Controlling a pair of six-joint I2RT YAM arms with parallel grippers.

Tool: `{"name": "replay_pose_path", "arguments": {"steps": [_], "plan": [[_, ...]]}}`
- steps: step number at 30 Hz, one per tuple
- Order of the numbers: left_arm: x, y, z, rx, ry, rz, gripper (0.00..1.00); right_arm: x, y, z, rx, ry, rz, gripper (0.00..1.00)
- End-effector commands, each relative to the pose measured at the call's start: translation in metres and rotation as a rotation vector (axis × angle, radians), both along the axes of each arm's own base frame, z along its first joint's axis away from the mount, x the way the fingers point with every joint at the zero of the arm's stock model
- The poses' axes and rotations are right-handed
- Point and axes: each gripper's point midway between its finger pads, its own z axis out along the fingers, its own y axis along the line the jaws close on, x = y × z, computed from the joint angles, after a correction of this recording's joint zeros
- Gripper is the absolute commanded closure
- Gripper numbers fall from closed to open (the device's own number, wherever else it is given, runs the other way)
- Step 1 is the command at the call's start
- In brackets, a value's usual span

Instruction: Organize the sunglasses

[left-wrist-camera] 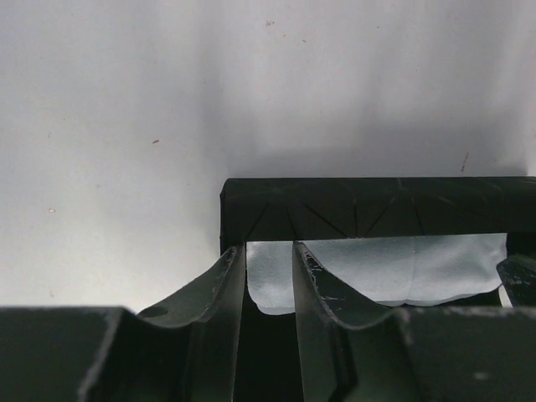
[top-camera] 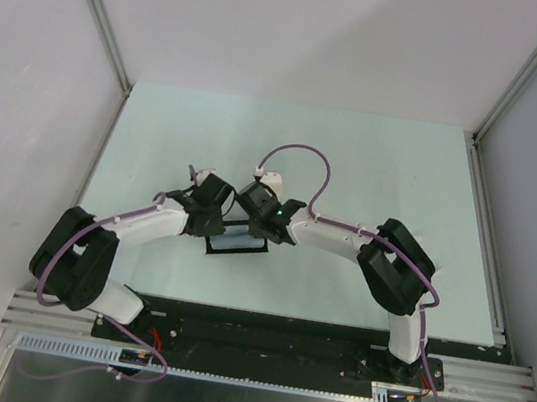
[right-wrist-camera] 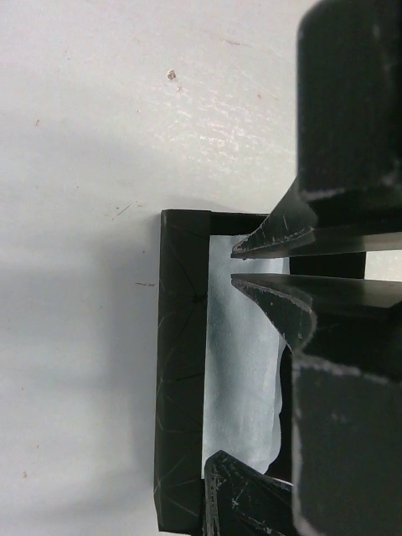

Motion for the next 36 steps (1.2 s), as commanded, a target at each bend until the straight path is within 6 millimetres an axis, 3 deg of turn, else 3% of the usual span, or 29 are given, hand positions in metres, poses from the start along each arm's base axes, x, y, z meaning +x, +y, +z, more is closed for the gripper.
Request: {"name": "replay_pose_path", "arguments": {"steps": [1, 7, 12, 24, 36], "plan": [[0.003, 0.001, 0.016, -0.028, -0.049, 0.010, 0.64, 0.006, 0.012, 0.033, 0.068, -0.061, 0.011, 0.84], [-0.001, -0.011, 0.019, -0.088, -0.030, -0.025, 0.64, 0.000, 0.027, 0.024, 0.100, -0.027, 0.087, 0.89], [-0.001, -0.019, 0.018, -0.115, -0.013, -0.045, 0.81, 0.000, 0.032, 0.012, 0.104, -0.007, 0.107, 0.94], [0.007, -0.010, -0.006, -0.054, -0.011, -0.006, 0.85, 0.016, 0.013, -0.017, 0.046, 0.024, 0.046, 0.99], [0.004, 0.002, -0.016, 0.001, -0.002, 0.025, 0.89, 0.017, -0.010, -0.015, -0.051, -0.002, -0.001, 0.99]]}}
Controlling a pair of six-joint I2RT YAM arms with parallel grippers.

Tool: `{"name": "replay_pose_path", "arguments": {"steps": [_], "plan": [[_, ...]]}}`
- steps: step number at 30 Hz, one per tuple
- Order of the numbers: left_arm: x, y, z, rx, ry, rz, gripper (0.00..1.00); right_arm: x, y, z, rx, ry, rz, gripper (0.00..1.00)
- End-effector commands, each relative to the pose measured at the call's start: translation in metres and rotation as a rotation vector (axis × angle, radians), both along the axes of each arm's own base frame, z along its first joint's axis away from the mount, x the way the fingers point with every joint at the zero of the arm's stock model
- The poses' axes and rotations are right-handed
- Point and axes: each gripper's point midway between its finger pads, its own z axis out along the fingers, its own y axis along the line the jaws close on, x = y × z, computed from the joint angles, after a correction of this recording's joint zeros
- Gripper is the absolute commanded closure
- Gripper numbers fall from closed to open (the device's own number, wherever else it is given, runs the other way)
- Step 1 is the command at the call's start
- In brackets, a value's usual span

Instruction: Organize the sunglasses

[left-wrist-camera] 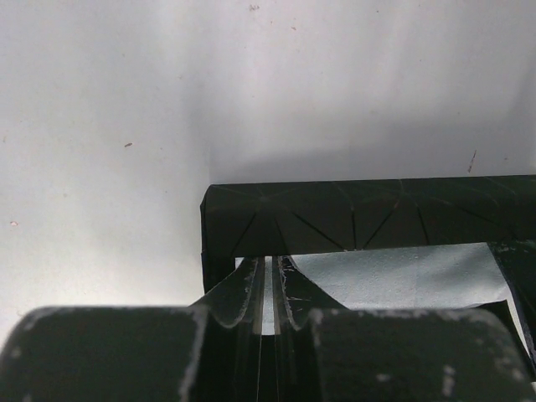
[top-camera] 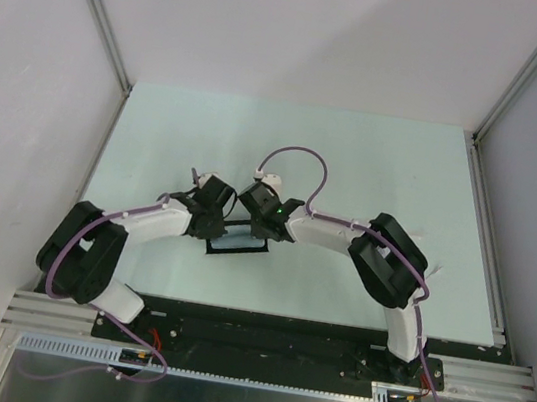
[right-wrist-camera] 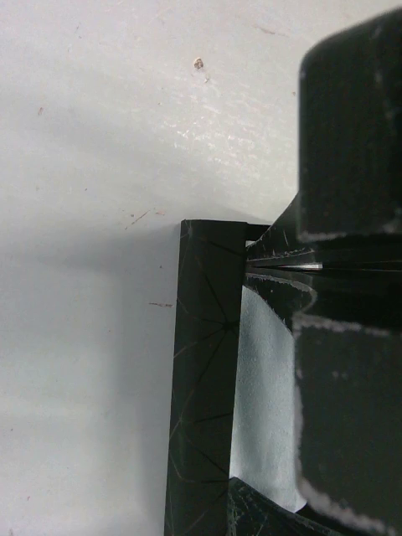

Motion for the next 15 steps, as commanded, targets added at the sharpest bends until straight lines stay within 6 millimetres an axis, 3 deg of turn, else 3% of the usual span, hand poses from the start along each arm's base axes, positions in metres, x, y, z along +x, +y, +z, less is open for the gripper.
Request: {"name": "replay_pose_path", "arguments": {"steps": [1, 8, 15], "plan": [[0.003, 0.009, -0.004, 0.031, -0.018, 0.039, 0.89, 0.008, -0.008, 0.011, -0.038, -0.047, -0.027, 0.99], [0.009, 0.003, 0.013, -0.002, -0.057, 0.023, 0.80, 0.008, -0.002, 0.023, -0.030, -0.085, -0.003, 0.99], [0.019, -0.011, 0.052, -0.080, -0.129, -0.016, 0.77, 0.015, 0.018, 0.077, 0.084, -0.137, 0.022, 0.94]]}}
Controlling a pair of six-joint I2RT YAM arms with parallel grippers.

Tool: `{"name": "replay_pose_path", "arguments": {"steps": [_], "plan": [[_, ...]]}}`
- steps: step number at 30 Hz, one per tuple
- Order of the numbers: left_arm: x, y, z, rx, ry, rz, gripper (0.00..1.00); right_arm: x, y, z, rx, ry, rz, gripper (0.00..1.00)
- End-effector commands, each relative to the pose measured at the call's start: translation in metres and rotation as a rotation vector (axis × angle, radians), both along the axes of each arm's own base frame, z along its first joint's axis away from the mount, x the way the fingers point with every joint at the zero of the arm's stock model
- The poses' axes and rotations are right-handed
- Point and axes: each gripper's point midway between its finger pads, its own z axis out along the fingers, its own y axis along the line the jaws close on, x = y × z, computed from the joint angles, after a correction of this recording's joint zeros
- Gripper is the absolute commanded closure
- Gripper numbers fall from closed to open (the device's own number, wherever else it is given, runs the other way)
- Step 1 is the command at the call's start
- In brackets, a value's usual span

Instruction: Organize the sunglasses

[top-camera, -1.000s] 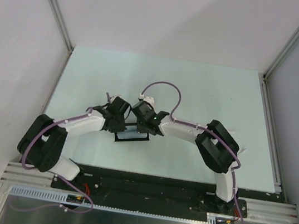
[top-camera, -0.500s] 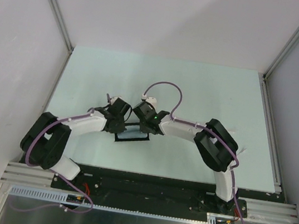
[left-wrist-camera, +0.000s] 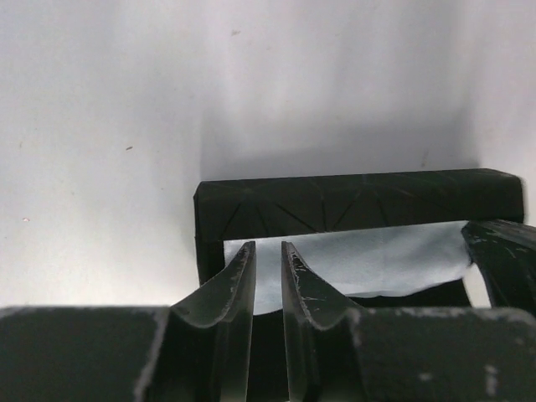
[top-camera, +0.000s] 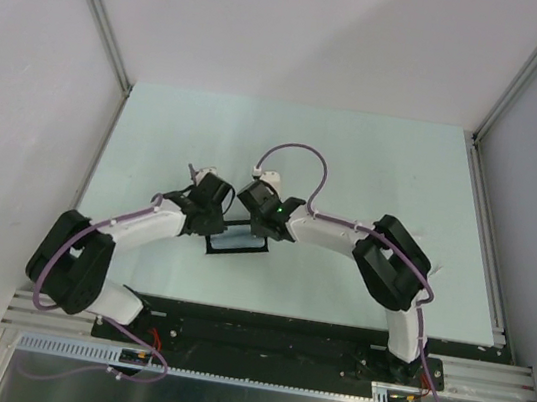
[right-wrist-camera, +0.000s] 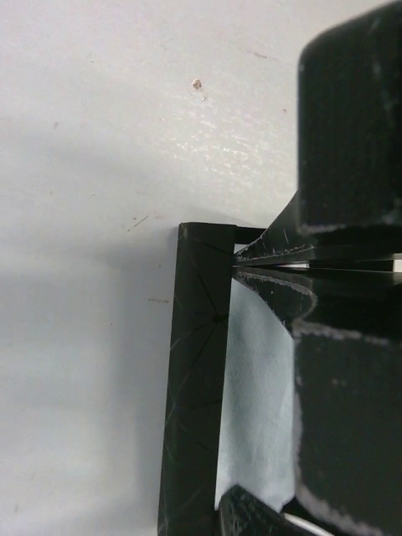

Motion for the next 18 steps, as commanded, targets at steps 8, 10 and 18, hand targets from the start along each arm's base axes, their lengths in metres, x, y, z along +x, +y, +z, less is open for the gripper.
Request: {"name": "replay_pose_path", "arguments": {"steps": [8, 10, 18], "plan": [[0.015, -0.012, 0.071, -0.102, -0.152, -0.025, 0.70, 0.017, 0.012, 0.118, 0.176, -0.122, -0.017, 0.79], [0.015, -0.015, 0.082, -0.111, -0.177, -0.059, 0.66, 0.017, -0.006, 0.119, 0.168, -0.101, -0.056, 0.72], [0.029, -0.024, 0.155, -0.144, -0.366, -0.177, 0.51, 0.037, -0.103, 0.158, 0.174, -0.137, -0.277, 0.60]]}}
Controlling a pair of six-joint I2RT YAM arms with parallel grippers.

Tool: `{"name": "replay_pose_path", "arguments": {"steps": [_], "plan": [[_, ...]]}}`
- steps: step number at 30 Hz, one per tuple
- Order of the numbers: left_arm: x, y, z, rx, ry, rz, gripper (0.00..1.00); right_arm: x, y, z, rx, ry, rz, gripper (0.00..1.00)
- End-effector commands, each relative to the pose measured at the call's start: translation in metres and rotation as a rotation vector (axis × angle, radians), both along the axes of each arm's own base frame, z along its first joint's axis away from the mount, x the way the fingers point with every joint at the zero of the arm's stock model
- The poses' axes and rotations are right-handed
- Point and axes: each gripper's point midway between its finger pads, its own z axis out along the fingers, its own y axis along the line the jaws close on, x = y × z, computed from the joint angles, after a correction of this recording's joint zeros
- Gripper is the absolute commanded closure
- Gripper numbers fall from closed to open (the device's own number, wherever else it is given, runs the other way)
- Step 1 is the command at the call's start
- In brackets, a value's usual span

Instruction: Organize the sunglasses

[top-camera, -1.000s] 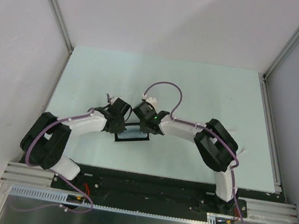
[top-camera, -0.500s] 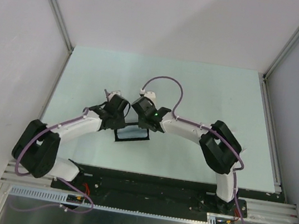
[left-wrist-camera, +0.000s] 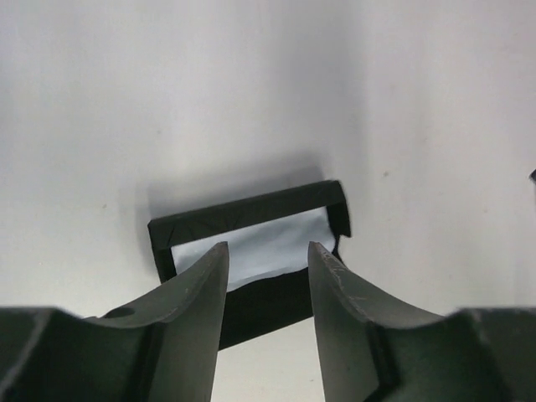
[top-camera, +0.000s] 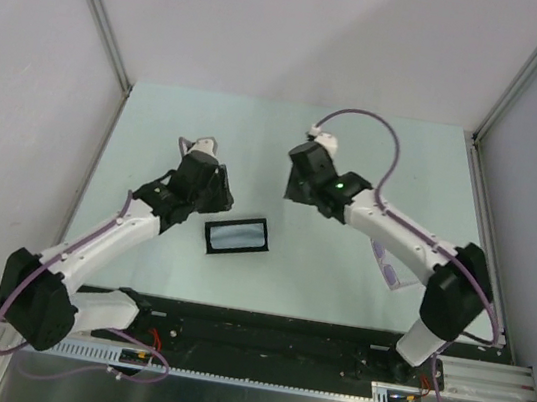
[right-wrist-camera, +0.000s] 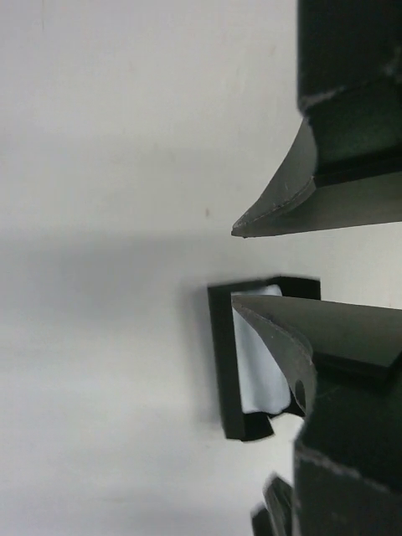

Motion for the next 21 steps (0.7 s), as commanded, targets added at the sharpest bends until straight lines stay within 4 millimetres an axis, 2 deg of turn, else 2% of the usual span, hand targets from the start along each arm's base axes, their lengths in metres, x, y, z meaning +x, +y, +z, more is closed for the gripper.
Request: {"name": "replay_pose_path", "arguments": {"steps": [1, 2, 3, 5, 6, 7, 8, 9, 10, 12, 14, 16, 21], "plan": [[0.013, -0.005, 0.057, -0.017, -0.156, -0.066, 0.46, 0.004, -0.067, 0.024, -0.027, -0.004, -0.168, 0.61], [0.015, -0.004, 0.067, -0.022, -0.180, -0.067, 0.43, 0.003, -0.078, 0.023, -0.031, 0.009, -0.204, 0.61], [0.016, -0.003, 0.074, -0.016, -0.204, -0.068, 0.41, 0.005, -0.098, 0.027, -0.039, 0.012, -0.250, 0.60], [0.018, -0.002, 0.088, -0.018, -0.237, -0.069, 0.27, 0.002, -0.120, 0.022, -0.048, 0.030, -0.308, 0.49], [0.019, 0.000, 0.093, -0.013, -0.255, -0.064, 0.21, 0.002, -0.139, 0.029, -0.038, 0.020, -0.354, 0.42], [0.020, 0.000, 0.098, -0.011, -0.267, -0.065, 0.11, 0.000, -0.149, 0.030, -0.038, 0.018, -0.376, 0.25], [0.022, 0.001, 0.105, -0.014, -0.283, -0.064, 0.07, -0.001, -0.159, 0.032, -0.035, 0.010, -0.401, 0.16], [0.022, 0.000, 0.107, -0.004, -0.292, -0.081, 0.01, -0.007, -0.171, 0.025, -0.057, 0.023, -0.427, 0.08], [0.023, -0.001, 0.109, -0.003, -0.295, -0.090, 0.00, -0.010, -0.185, 0.034, -0.039, 0.005, -0.468, 0.01], [0.025, -0.001, 0.116, 0.005, -0.311, -0.096, 0.00, -0.020, -0.203, 0.032, -0.055, 0.012, -0.524, 0.00], [0.028, 0.001, 0.120, 0.008, -0.325, -0.086, 0.00, -0.029, -0.226, 0.039, -0.047, -0.006, -0.614, 0.00], [0.031, 0.001, 0.121, 0.009, -0.324, -0.084, 0.00, -0.041, -0.260, 0.033, -0.073, 0.006, -0.746, 0.01], [0.036, -0.011, 0.123, -0.015, -0.315, -0.122, 0.00, -0.077, -0.320, 0.005, -0.034, 0.152, -1.004, 0.10]]}}
